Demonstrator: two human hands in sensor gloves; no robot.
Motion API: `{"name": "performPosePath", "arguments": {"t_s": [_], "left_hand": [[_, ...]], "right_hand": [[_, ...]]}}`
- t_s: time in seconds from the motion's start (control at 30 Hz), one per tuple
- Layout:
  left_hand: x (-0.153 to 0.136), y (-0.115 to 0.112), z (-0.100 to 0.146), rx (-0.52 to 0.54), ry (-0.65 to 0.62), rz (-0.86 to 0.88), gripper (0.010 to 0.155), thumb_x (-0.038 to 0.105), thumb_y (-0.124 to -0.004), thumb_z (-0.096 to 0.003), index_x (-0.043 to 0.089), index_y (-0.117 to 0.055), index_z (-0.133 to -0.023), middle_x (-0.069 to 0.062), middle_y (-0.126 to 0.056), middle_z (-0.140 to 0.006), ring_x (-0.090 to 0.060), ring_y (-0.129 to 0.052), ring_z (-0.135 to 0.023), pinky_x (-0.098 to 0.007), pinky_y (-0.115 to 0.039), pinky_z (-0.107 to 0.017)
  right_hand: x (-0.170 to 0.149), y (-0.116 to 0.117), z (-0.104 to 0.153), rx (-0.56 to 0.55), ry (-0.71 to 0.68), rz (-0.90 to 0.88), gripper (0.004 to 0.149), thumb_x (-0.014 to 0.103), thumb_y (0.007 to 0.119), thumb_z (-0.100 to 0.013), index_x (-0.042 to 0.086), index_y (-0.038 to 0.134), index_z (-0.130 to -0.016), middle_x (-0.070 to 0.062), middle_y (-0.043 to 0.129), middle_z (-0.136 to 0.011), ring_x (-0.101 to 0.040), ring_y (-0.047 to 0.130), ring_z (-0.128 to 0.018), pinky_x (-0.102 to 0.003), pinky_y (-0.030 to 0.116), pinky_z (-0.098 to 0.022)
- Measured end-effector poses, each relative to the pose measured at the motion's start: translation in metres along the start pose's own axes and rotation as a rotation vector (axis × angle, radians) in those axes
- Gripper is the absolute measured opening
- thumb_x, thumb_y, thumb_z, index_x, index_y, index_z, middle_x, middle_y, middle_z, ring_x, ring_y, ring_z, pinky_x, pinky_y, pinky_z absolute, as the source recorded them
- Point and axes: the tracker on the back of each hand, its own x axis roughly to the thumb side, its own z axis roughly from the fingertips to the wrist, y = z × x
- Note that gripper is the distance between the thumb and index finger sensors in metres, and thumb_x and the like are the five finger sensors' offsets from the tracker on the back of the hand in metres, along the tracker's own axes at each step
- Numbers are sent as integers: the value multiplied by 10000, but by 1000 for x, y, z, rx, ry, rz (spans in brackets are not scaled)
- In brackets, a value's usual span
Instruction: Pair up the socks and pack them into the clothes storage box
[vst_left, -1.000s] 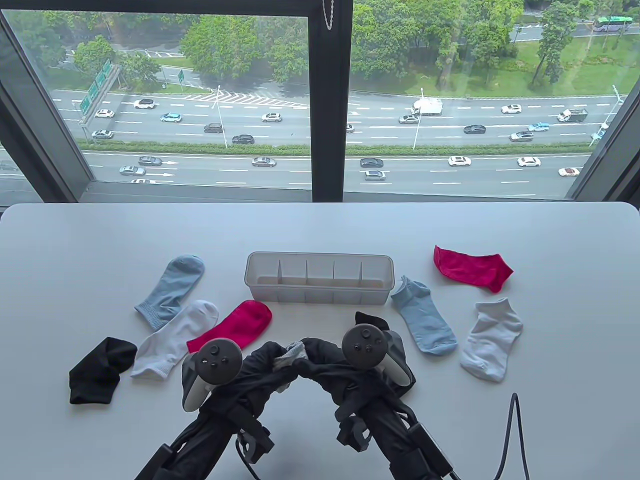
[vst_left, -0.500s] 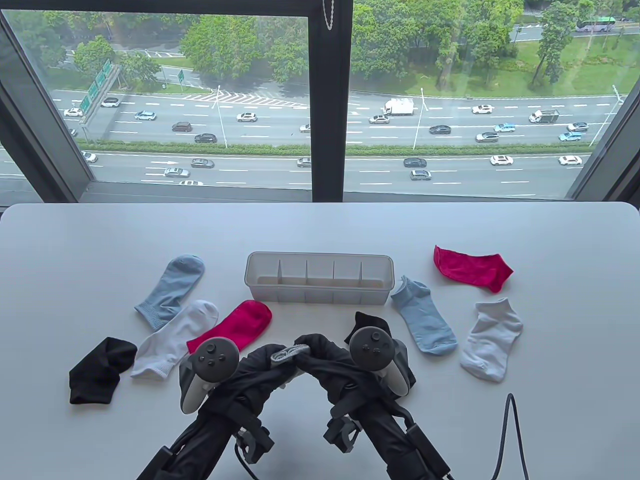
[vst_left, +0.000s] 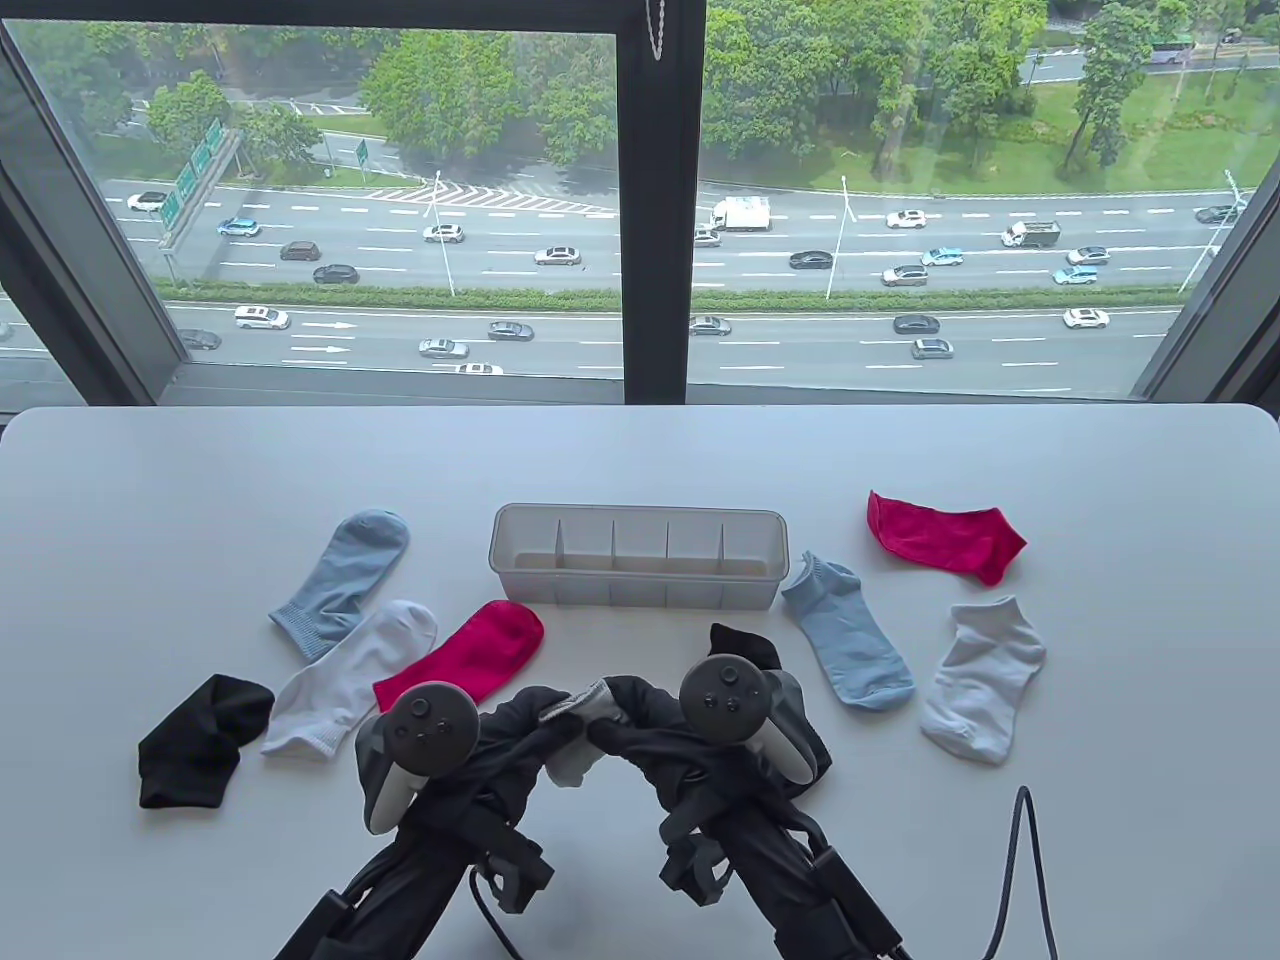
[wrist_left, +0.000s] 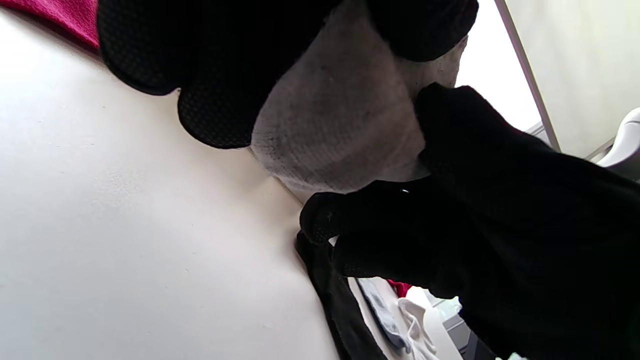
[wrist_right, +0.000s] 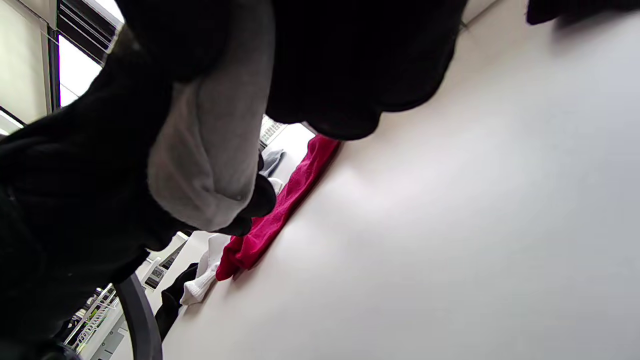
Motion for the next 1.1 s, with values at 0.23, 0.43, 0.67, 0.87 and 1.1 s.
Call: {"name": "performPosePath", "arguments": {"t_s": [0.23, 0.43, 0.67, 0.87, 1.1], "left_hand": [[-3, -7, -4, -145, 11, 110, 444, 260, -694, -581, 96, -576, -976, -183, -779, -930, -444, -850, -827, -640, -695, -646], [-2, -3, -2, -4, 4, 182, 398, 232, -739, -564, 106, -769, -940, -233, -848, -959, -447, -921, -808, -601, -776, -617], [7, 3, 2, -15, -84, -62, 426, 311, -787, -555, 175, -820, -958, -244, -965, -840, -447, -981, -716, -614, -786, -575], [8, 5, 1, -32, -26, -190, 539, 373, -549, -616, 279, -513, -1145, -153, -355, -1257, -434, -252, -1157, -712, -204, -768], [3, -18, -3, -341, 150, -746, 661, 481, -499, -609, 378, -87, -1116, 33, 148, -1145, -254, 234, -1037, -611, 112, -690]], "right_hand": [[-8, -3, 1, -19, -3, -170, 495, 272, 767, -575, 259, 590, -1037, -143, 757, -1035, -288, 878, -832, -474, 756, -667], [-4, -8, 4, -39, -52, -80, 480, 309, 790, -553, 232, 656, -1008, -147, 834, -968, -248, 941, -756, -449, 796, -638], [-4, -23, 6, -78, -49, -68, 502, 303, 823, -527, 177, 699, -997, -169, 880, -926, -256, 970, -731, -446, 813, -622], [13, -68, 13, -247, 9, 239, 509, 345, 806, -543, 158, 709, -1007, -167, 902, -896, -259, 968, -711, -457, 806, -601], [8, -128, -14, -664, 454, 493, 553, 383, 766, -582, 156, 595, -1056, -145, 883, -914, -269, 939, -768, -464, 789, -631]]}}
